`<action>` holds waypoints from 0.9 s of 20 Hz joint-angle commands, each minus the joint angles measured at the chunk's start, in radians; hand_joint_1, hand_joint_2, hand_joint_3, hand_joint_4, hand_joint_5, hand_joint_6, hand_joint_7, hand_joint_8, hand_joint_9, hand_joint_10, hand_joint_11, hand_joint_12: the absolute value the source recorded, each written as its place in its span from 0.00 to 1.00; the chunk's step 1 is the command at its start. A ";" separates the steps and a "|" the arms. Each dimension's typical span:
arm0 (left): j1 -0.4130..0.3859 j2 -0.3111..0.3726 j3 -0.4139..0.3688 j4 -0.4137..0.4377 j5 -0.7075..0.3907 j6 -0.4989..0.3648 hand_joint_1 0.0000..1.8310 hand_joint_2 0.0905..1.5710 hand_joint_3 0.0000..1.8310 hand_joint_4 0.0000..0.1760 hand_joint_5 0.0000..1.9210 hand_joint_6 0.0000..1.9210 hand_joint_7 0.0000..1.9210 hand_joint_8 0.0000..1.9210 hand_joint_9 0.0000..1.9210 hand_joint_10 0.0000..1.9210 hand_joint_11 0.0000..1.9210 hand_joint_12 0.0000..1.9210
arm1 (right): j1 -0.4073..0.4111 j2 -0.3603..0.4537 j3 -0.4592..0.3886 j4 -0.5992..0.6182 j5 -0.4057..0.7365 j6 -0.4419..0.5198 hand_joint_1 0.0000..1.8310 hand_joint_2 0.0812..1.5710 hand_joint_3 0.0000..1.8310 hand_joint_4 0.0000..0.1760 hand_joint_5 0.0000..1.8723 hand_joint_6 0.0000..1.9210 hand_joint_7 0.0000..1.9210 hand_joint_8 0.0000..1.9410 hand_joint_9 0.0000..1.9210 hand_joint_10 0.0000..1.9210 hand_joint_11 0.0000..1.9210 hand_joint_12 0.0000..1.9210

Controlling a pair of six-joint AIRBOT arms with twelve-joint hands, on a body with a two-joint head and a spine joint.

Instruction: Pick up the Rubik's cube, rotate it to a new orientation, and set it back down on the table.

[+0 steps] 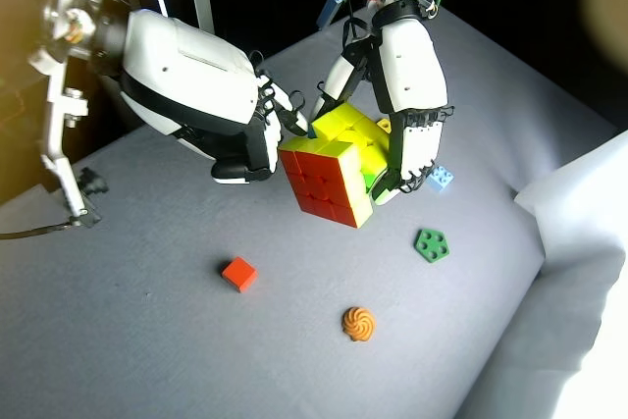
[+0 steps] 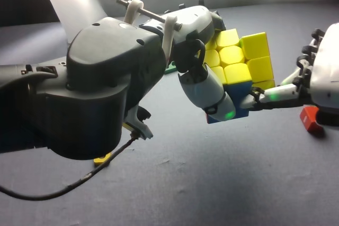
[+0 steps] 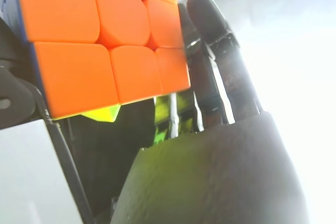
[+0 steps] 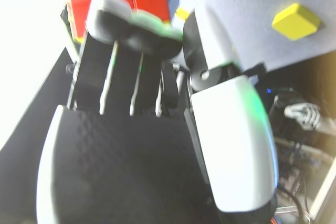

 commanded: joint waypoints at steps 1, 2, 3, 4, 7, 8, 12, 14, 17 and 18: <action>-0.021 -0.002 0.003 0.077 -0.002 -0.014 0.74 0.74 0.00 0.00 0.48 0.55 0.42 0.63 0.37 0.76 0.26 0.68 | 0.008 -0.006 0.008 0.021 -0.038 -0.004 0.68 0.81 0.00 0.00 0.13 0.00 0.43 1.00 0.50 1.00 0.52 1.00; -0.021 -0.002 0.003 0.077 0.000 -0.013 0.74 0.73 0.00 0.00 0.48 0.55 0.43 0.62 0.38 0.76 0.26 0.68 | 0.008 -0.014 0.016 0.021 -0.044 -0.004 0.68 0.81 0.00 0.00 0.14 0.00 0.44 1.00 0.51 1.00 0.52 1.00; -0.021 -0.002 0.003 0.077 0.001 -0.013 0.74 0.74 0.00 0.00 0.47 0.57 0.42 0.62 0.37 0.76 0.25 0.69 | 0.008 -0.017 0.021 0.021 -0.044 -0.004 0.68 0.81 0.00 0.00 0.14 0.00 0.43 1.00 0.51 1.00 0.52 1.00; -0.021 -0.002 0.003 0.077 0.002 -0.012 0.73 0.75 0.00 0.00 0.47 0.58 0.40 0.64 0.35 0.78 0.24 0.70 | 0.011 -0.018 0.023 0.021 -0.043 -0.004 0.65 0.82 0.00 0.00 0.13 0.00 0.44 1.00 0.51 1.00 0.52 1.00; -0.021 -0.002 0.004 0.077 0.002 -0.012 0.73 0.75 0.00 0.00 0.46 0.61 0.40 0.64 0.35 0.78 0.24 0.70 | 0.039 -0.016 0.022 0.020 -0.001 -0.004 0.66 0.81 0.00 0.00 0.15 0.00 0.43 1.00 0.51 1.00 0.51 1.00; -0.021 -0.002 0.005 0.077 0.002 -0.012 0.73 0.74 0.00 0.00 0.47 0.59 0.41 0.62 0.36 0.76 0.25 0.69 | 0.052 -0.012 0.022 0.020 0.008 -0.004 0.66 0.82 0.00 0.00 0.15 0.00 0.43 1.00 0.51 1.00 0.51 1.00; -0.023 -0.002 0.006 0.077 0.002 -0.012 0.73 0.75 0.00 0.00 0.47 0.60 0.40 0.63 0.35 0.77 0.24 0.69 | 0.106 0.018 0.021 0.020 0.048 -0.004 0.66 0.81 0.00 0.00 0.16 0.00 0.42 1.00 0.50 1.00 0.51 1.00; -0.023 -0.002 0.006 0.077 0.003 -0.012 0.73 0.76 0.00 0.00 0.46 0.63 0.38 0.66 0.33 0.79 0.23 0.72 | 0.117 0.033 0.021 0.020 0.048 -0.004 0.66 0.82 0.00 0.00 0.16 0.00 0.43 1.00 0.50 1.00 0.51 1.00; -0.023 -0.002 0.006 0.077 0.005 -0.012 0.73 0.76 0.00 0.00 0.46 0.63 0.39 0.64 0.34 0.79 0.23 0.71 | 0.119 0.048 0.021 0.003 0.050 -0.004 0.68 0.82 0.00 0.00 0.16 0.00 0.42 1.00 0.50 1.00 0.50 1.00; -0.023 -0.002 0.006 0.077 0.005 -0.012 0.73 0.75 0.00 0.00 0.46 0.63 0.39 0.64 0.34 0.79 0.23 0.71 | 0.115 0.048 0.022 -0.003 0.049 -0.004 0.68 0.82 0.00 0.00 0.16 0.00 0.42 1.00 0.50 1.00 0.50 1.00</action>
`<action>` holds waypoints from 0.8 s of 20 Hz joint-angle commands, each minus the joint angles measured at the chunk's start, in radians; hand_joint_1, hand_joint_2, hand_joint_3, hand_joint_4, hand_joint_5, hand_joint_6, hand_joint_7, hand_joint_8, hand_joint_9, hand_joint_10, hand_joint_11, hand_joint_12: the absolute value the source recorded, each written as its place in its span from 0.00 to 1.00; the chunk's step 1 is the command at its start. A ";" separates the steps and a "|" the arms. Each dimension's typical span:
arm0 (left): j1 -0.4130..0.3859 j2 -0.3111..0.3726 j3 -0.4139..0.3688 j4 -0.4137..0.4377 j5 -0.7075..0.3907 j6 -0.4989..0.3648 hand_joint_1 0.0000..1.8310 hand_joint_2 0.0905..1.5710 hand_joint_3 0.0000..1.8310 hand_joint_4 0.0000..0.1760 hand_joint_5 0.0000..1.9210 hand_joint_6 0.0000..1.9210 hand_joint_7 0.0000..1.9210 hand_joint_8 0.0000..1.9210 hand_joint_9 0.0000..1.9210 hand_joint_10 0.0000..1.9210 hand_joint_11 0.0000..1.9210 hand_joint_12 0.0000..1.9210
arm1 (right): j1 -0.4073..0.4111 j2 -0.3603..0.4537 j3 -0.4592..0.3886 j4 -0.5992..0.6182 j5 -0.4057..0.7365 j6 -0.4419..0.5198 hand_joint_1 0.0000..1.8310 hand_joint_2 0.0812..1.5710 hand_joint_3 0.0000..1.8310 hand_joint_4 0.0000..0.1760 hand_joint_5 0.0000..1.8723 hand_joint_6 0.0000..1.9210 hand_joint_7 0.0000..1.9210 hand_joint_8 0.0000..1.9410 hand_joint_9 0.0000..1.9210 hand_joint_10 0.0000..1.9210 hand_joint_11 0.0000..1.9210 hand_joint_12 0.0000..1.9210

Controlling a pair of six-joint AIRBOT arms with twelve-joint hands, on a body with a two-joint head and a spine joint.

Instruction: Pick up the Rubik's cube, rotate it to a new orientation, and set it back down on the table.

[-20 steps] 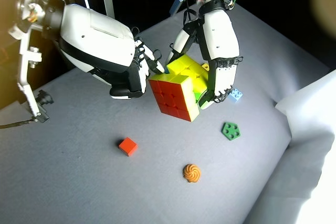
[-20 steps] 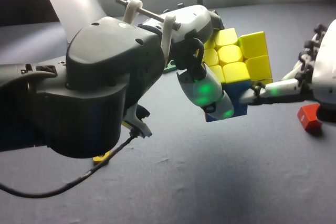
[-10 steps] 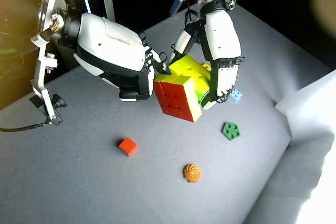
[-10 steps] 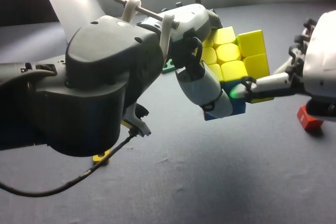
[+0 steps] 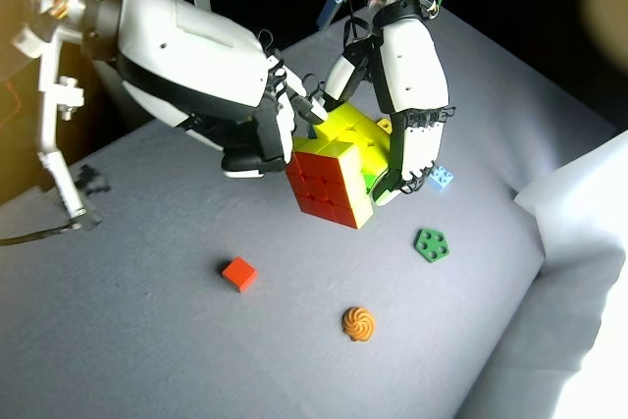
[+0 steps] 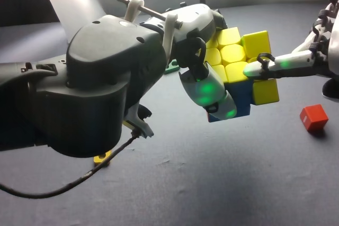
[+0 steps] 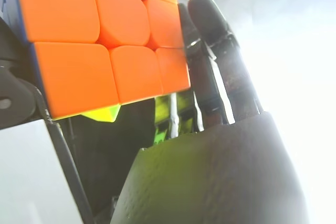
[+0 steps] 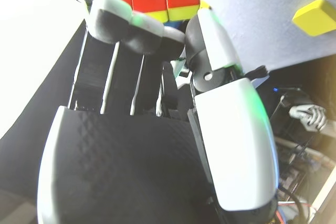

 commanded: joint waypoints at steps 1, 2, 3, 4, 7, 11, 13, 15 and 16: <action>-0.019 -0.003 0.002 0.075 -0.006 -0.013 0.73 0.75 0.00 0.00 0.46 0.63 0.39 0.64 0.34 0.79 0.23 0.71 | 0.004 0.000 0.002 0.016 -0.015 -0.004 0.68 0.82 0.00 0.00 0.16 0.00 0.42 1.00 0.50 1.00 0.50 1.00; -0.020 -0.004 0.002 0.075 -0.006 -0.013 0.73 0.75 0.00 0.00 0.46 0.62 0.39 0.65 0.34 0.79 0.22 0.71 | -0.007 0.000 0.003 0.012 -0.019 -0.004 0.71 0.81 0.00 0.00 0.13 0.00 0.42 1.00 0.50 1.00 0.49 1.00; -0.020 -0.006 0.003 0.075 -0.006 -0.013 0.73 0.75 0.00 0.00 0.46 0.62 0.39 0.65 0.34 0.79 0.22 0.71 | -0.015 -0.001 0.005 0.010 -0.025 -0.004 0.71 0.81 0.00 0.00 0.13 0.00 0.42 1.00 0.50 1.00 0.49 1.00; -0.021 -0.007 0.004 0.075 -0.006 -0.013 0.73 0.75 0.00 0.00 0.47 0.59 0.40 0.64 0.34 0.79 0.22 0.73 | -0.024 -0.008 0.011 0.010 -0.032 -0.004 0.71 0.82 0.00 0.00 0.10 0.00 0.35 0.88 0.50 1.00 0.50 1.00; -0.022 -0.007 0.006 0.074 -0.006 -0.013 0.74 0.74 0.00 0.00 0.47 0.57 0.41 0.65 0.36 0.77 0.25 0.71 | -0.046 -0.028 0.035 0.010 -0.056 -0.004 0.72 0.80 0.00 0.10 0.05 0.00 0.35 0.81 0.50 1.00 0.51 1.00; -0.023 -0.007 0.007 0.074 -0.006 -0.013 0.74 0.71 0.00 0.00 0.50 0.53 0.47 0.55 0.41 0.71 0.30 0.66 | -0.052 -0.033 0.046 0.010 -0.060 -0.004 0.72 0.81 0.00 0.16 0.07 0.00 0.34 0.83 0.54 1.00 0.56 1.00; -0.023 -0.007 0.008 0.074 -0.006 -0.011 0.75 0.71 0.00 0.00 0.50 0.53 0.49 0.52 0.41 0.70 0.29 0.65 | -0.049 -0.033 0.046 0.010 -0.060 -0.004 0.72 0.82 0.00 0.16 0.04 0.00 0.34 0.84 0.56 1.00 0.58 1.00; -0.023 -0.007 0.008 0.074 -0.006 -0.011 0.74 0.72 0.00 0.00 0.47 0.55 0.47 0.57 0.40 0.72 0.29 0.65 | -0.018 -0.031 0.045 0.010 -0.055 -0.004 0.72 0.81 0.00 0.24 0.04 0.00 0.34 0.83 0.56 1.00 0.58 1.00; -0.023 -0.007 0.008 0.074 -0.006 -0.011 0.74 0.72 0.00 0.00 0.48 0.56 0.46 0.57 0.39 0.72 0.29 0.67 | -0.011 -0.030 0.045 0.010 -0.055 -0.003 0.72 0.80 0.00 0.32 0.04 0.00 0.36 0.80 0.55 1.00 0.57 1.00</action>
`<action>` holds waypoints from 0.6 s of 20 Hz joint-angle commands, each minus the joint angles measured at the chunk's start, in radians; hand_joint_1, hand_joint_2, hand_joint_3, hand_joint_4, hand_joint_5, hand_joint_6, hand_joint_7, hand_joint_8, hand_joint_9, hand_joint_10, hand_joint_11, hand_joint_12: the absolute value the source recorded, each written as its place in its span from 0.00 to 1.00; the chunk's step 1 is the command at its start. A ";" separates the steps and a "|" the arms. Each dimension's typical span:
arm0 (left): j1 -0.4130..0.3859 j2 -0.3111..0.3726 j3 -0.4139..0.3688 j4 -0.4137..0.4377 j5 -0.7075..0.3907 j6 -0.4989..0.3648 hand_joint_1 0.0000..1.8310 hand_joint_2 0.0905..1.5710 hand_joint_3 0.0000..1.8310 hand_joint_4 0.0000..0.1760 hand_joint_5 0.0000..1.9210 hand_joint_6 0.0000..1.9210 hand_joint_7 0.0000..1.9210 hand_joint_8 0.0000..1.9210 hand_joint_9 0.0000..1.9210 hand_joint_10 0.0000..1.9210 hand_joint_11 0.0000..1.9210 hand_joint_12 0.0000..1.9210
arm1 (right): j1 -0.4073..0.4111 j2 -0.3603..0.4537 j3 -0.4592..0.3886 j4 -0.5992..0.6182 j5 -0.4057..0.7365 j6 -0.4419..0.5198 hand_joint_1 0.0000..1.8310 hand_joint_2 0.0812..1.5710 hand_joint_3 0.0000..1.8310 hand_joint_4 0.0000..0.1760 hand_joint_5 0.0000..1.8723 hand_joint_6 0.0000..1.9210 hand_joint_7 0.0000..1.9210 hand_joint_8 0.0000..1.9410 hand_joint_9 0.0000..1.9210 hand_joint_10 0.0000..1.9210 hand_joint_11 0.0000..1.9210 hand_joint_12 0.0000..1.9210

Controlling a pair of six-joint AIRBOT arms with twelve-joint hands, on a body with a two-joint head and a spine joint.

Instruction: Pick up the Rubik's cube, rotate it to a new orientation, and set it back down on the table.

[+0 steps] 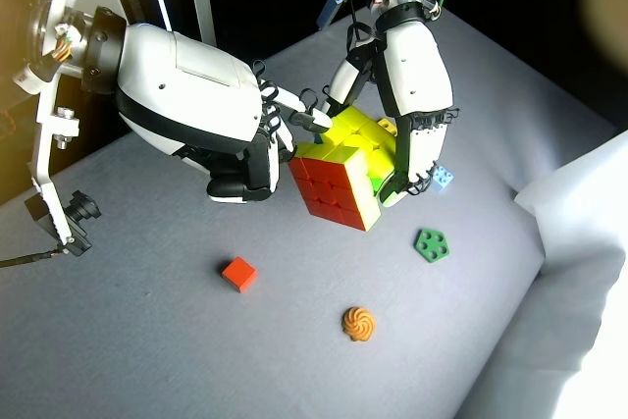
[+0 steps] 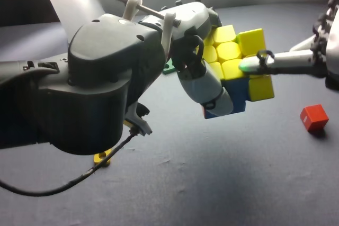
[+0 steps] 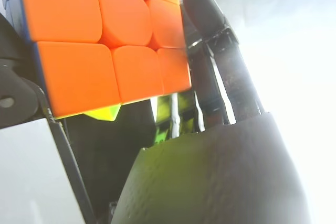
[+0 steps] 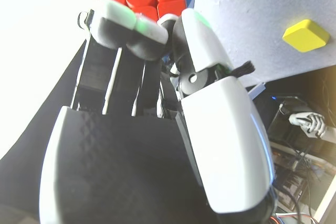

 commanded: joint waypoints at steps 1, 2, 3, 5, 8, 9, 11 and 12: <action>-0.019 0.000 -0.001 0.078 0.008 -0.015 0.74 0.72 0.00 0.00 0.46 0.58 0.46 0.56 0.39 0.73 0.28 0.67 | 0.020 0.008 0.003 0.020 -0.027 0.001 0.73 0.80 0.00 0.30 0.03 0.00 0.36 0.80 0.54 1.00 0.56 1.00; -0.019 0.000 -0.001 0.078 0.008 -0.015 0.74 0.73 0.00 0.00 0.47 0.56 0.45 0.59 0.38 0.75 0.26 0.68 | 0.033 0.017 0.003 0.020 -0.023 0.004 0.73 0.80 0.00 0.31 0.03 0.00 0.37 0.79 0.52 1.00 0.54 1.00; -0.019 0.000 -0.001 0.078 0.008 -0.015 0.74 0.73 0.00 0.00 0.47 0.55 0.46 0.58 0.38 0.74 0.26 0.68 | 0.043 0.025 0.003 0.020 -0.019 0.005 0.73 0.79 0.00 0.38 0.03 0.00 0.38 0.77 0.52 1.00 0.54 1.00; -0.019 -0.001 0.000 0.078 0.009 -0.015 0.74 0.72 0.00 0.00 0.47 0.56 0.46 0.57 0.40 0.71 0.28 0.65 | 0.061 0.041 0.004 0.020 -0.009 0.005 0.73 0.85 0.00 0.43 0.02 0.00 0.36 0.81 0.52 1.00 0.55 1.00; -0.019 -0.001 0.001 0.078 0.013 -0.014 0.74 0.72 0.00 0.00 0.47 0.55 0.48 0.56 0.41 0.70 0.29 0.63 | 0.043 0.045 0.004 0.020 -0.008 0.005 0.73 0.84 0.00 0.49 0.03 0.00 0.37 0.80 0.52 1.00 0.54 1.00; -0.019 -0.001 0.002 0.078 0.013 -0.014 0.74 0.72 0.00 0.00 0.47 0.54 0.47 0.58 0.41 0.71 0.30 0.63 | 0.035 0.044 0.004 0.020 -0.008 0.005 0.73 0.84 0.00 0.46 0.03 0.00 0.37 0.79 0.51 1.00 0.53 1.00; -0.021 -0.001 0.002 0.078 0.013 -0.014 0.74 0.72 0.00 0.00 0.47 0.54 0.47 0.58 0.40 0.72 0.29 0.63 | 0.019 0.041 0.004 0.020 -0.008 0.005 0.73 0.85 0.00 0.42 0.03 0.00 0.37 0.79 0.51 1.00 0.54 1.00; -0.021 -0.001 0.002 0.078 0.014 -0.014 0.74 0.72 0.00 0.00 0.47 0.54 0.47 0.60 0.40 0.72 0.30 0.62 | 0.010 0.038 0.004 0.020 -0.008 0.005 0.72 0.85 0.00 0.47 0.02 0.00 0.36 0.80 0.51 1.00 0.54 1.00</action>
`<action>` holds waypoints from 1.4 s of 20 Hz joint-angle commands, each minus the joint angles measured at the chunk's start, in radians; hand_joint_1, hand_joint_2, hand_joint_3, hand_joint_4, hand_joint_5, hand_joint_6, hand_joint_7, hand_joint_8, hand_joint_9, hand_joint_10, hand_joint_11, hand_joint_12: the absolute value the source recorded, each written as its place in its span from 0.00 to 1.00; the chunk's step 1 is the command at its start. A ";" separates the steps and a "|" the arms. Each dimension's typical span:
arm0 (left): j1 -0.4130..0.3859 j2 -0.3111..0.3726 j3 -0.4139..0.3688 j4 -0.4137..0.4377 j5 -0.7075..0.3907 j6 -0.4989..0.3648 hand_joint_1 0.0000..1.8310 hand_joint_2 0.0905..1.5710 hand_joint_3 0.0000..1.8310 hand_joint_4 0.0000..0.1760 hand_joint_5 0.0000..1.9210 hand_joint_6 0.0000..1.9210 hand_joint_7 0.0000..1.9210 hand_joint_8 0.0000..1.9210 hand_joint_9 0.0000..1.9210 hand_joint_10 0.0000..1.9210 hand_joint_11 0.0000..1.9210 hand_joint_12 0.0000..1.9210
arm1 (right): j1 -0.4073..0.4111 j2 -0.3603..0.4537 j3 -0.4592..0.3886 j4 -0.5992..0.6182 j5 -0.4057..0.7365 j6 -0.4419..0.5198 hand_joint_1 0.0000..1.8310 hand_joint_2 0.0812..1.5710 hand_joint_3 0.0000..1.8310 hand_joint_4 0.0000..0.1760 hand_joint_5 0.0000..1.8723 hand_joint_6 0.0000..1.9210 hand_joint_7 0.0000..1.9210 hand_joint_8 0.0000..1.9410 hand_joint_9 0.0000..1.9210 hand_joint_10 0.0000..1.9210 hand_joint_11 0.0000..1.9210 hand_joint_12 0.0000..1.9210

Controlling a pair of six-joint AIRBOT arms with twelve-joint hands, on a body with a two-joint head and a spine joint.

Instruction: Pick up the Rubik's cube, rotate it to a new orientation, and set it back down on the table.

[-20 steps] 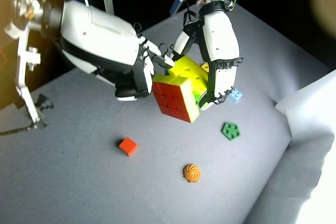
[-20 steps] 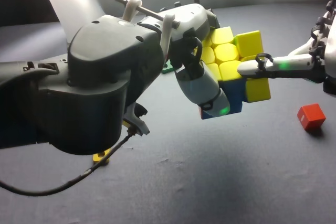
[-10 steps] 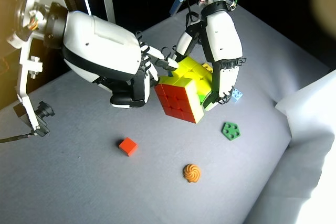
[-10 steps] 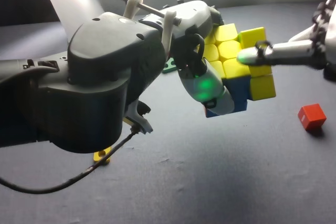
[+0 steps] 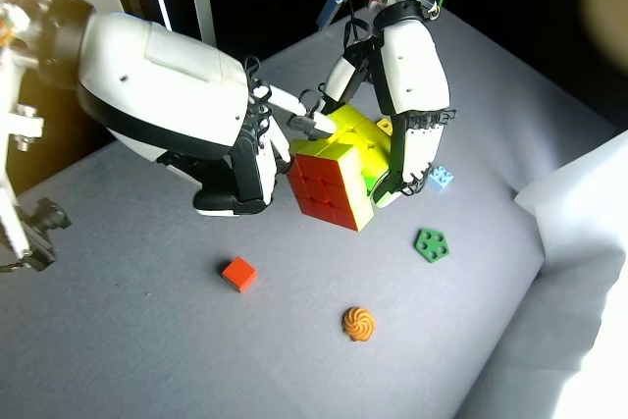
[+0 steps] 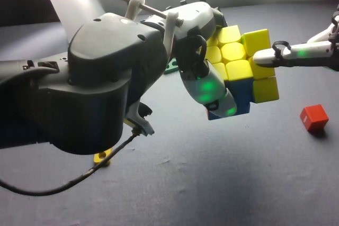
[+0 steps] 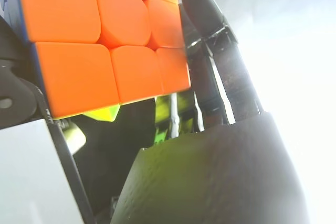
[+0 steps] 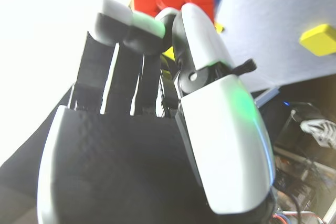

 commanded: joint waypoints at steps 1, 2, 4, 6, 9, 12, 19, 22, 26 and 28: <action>-0.021 0.000 0.002 0.075 -0.002 -0.012 0.74 0.72 0.00 0.00 0.47 0.53 0.47 0.59 0.40 0.71 0.30 0.62 | 0.003 -0.004 -0.002 0.024 -0.022 -0.003 0.73 0.85 0.00 0.46 0.02 0.00 0.36 0.80 0.52 1.00 0.54 1.00; -0.021 0.000 0.002 0.075 -0.001 -0.012 0.74 0.73 0.00 0.00 0.46 0.55 0.46 0.61 0.39 0.73 0.28 0.64 | -0.005 -0.006 -0.002 0.024 -0.022 -0.003 0.72 0.85 0.00 0.42 0.02 0.00 0.36 0.80 0.51 1.00 0.53 1.00; -0.022 0.000 0.002 0.075 -0.001 -0.011 0.74 0.72 0.00 0.00 0.46 0.55 0.46 0.60 0.40 0.72 0.29 0.65 | -0.023 -0.008 -0.002 0.024 -0.022 -0.003 0.72 0.86 0.00 0.35 0.03 0.00 0.36 0.81 0.51 1.00 0.53 1.00; -0.022 0.000 0.002 0.075 -0.001 -0.011 0.74 0.73 0.00 0.00 0.45 0.58 0.46 0.60 0.39 0.73 0.28 0.66 | -0.043 -0.013 -0.002 0.024 -0.022 -0.003 0.72 0.86 0.00 0.42 0.01 0.00 0.35 0.82 0.50 1.00 0.53 1.00; -0.022 0.000 0.002 0.075 0.000 -0.011 0.74 0.73 0.00 0.00 0.46 0.55 0.46 0.63 0.39 0.73 0.26 0.68 | -0.052 -0.018 -0.003 0.024 -0.023 -0.003 0.72 0.85 0.00 0.44 0.01 0.00 0.36 0.81 0.51 1.00 0.54 1.00; -0.022 0.000 0.002 0.075 0.001 -0.011 0.74 0.73 0.00 0.00 0.46 0.56 0.45 0.63 0.38 0.73 0.26 0.67 | -0.066 -0.020 -0.003 0.024 -0.025 -0.003 0.72 0.85 0.00 0.41 0.02 0.00 0.37 0.80 0.52 1.00 0.54 1.00; -0.023 0.000 0.002 0.075 0.005 -0.011 0.74 0.73 0.00 0.00 0.47 0.56 0.43 0.64 0.38 0.73 0.27 0.67 | -0.103 -0.021 -0.011 0.024 -0.026 -0.003 0.72 0.86 0.00 0.33 0.04 0.00 0.35 0.82 0.50 1.00 0.51 1.00; -0.026 0.000 0.002 0.075 0.005 -0.011 0.74 0.74 0.00 0.00 0.45 0.56 0.43 0.66 0.38 0.74 0.26 0.67 | -0.103 -0.021 -0.011 0.019 -0.031 -0.005 0.73 0.85 0.00 0.37 0.04 0.00 0.36 0.80 0.48 1.00 0.50 1.00; -0.028 0.000 0.002 0.072 0.005 -0.008 0.74 0.73 0.00 0.00 0.47 0.54 0.43 0.65 0.38 0.74 0.26 0.66 | -0.111 -0.022 -0.010 0.001 -0.052 -0.014 0.78 0.86 0.00 0.60 0.04 0.00 0.34 0.78 0.33 0.97 0.48 1.00; -0.028 0.000 0.002 0.071 0.005 -0.007 0.74 0.74 0.00 0.00 0.46 0.55 0.43 0.66 0.38 0.74 0.25 0.66 | -0.118 -0.025 -0.008 -0.004 -0.059 -0.014 0.72 0.86 0.00 0.59 0.03 0.00 0.35 0.81 0.45 1.00 0.49 1.00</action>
